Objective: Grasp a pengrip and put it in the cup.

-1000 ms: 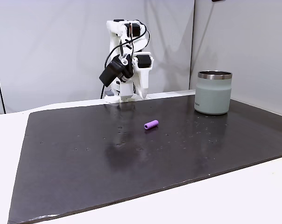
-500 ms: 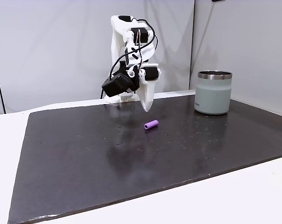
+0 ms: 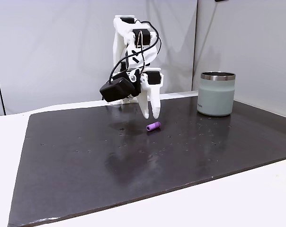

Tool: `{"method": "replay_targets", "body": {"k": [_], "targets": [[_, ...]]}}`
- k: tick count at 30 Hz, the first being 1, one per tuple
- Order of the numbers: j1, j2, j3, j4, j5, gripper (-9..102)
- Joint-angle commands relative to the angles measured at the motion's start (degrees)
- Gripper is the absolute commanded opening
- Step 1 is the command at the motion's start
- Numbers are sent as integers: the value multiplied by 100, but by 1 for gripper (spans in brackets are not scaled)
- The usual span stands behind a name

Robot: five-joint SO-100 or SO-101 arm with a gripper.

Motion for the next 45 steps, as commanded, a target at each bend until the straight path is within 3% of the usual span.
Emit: {"method": "replay_targets", "body": {"k": [1,18,26,31,40,45], "targets": [[149,-97,-466,53,-167,22],[-264,-1230,-1011,299,-360,22],[-422,-1986,-1951,1239,-519,10],[-431,-2004,-1951,1310,-606,0],[-413,-1573,-1942,1591,-527,0],[-598,-817,-2268,2188,-378,0]]}}
